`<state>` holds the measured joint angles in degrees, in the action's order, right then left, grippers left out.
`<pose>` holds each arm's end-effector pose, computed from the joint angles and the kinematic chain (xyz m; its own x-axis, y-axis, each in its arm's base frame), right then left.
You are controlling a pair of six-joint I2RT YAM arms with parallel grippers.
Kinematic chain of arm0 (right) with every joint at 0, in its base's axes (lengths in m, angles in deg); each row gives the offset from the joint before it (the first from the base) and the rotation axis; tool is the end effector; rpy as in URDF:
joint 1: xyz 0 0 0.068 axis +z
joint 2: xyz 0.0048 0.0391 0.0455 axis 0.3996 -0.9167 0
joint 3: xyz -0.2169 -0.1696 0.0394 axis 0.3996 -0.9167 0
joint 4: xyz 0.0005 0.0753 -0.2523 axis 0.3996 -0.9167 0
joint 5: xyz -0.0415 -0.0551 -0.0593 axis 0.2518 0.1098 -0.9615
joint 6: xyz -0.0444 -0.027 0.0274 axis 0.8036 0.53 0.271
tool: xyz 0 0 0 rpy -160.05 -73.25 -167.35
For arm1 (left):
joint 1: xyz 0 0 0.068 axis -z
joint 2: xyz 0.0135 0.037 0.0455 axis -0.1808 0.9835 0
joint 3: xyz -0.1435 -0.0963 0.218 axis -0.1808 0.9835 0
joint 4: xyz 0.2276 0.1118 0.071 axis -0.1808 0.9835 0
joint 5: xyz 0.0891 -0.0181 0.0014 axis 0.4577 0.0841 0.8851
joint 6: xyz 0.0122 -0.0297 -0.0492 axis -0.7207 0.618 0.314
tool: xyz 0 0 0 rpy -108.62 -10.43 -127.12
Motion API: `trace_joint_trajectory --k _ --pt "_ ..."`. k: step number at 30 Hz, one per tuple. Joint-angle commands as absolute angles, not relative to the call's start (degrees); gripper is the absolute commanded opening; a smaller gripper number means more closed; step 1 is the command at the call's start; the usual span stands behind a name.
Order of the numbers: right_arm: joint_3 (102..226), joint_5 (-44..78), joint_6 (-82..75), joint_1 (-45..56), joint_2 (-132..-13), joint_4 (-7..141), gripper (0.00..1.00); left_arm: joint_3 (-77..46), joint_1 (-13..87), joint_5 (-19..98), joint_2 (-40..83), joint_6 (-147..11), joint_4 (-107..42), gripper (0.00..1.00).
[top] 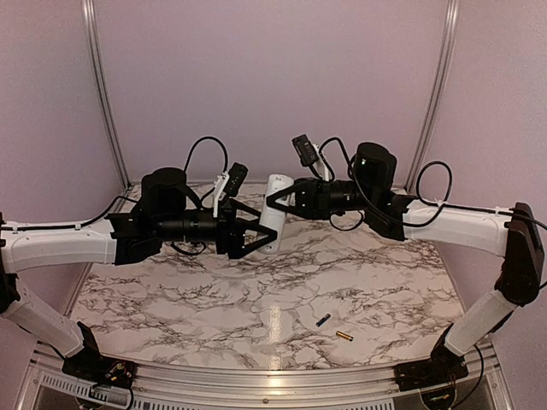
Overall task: Load the batteries into the remote control
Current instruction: Pass from the left arm to the right, then press the battery cover on the remote control.
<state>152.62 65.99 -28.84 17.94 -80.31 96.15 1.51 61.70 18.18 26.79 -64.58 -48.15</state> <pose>0.2468 0.2657 0.3429 -0.4751 -0.0299 -0.8794 -0.8686 -0.1436 0.4742 0.1935 -0.2747 0.3112 -0.3408 0.0599 -0.9382 0.9270 0.1879 -0.3247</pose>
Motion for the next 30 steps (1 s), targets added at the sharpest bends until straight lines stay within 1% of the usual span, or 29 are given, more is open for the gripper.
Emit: trace_joint_trajectory --k 1,8,13,19,25,30 --pt "152.59 64.19 -27.13 16.55 -78.47 88.56 0.00 1.31 60.78 28.09 20.07 -71.32 -39.79 0.98" --pt "147.95 60.28 -27.88 13.72 -79.45 81.93 0.00 3.15 61.53 38.60 16.70 -82.66 -30.79 0.99" --pt "145.04 58.09 -30.35 13.44 -82.07 81.32 0.00 5.89 67.94 46.72 17.17 -92.53 -29.02 0.98" --pt "142.45 57.57 -34.95 13.76 -85.38 84.16 0.00 7.37 74.23 51.41 19.53 -100.87 -29.06 0.91" --pt "142.03 57.31 -37.49 15.04 -87.89 85.90 0.00 6.61 76.82 53.00 22.75 -106.56 -28.96 0.80" --pt "141.48 57.65 -40.26 15.53 -89.44 88.81 0.00 5.23 78.36 53.78 25.52 -109.61 -28.72 0.65"
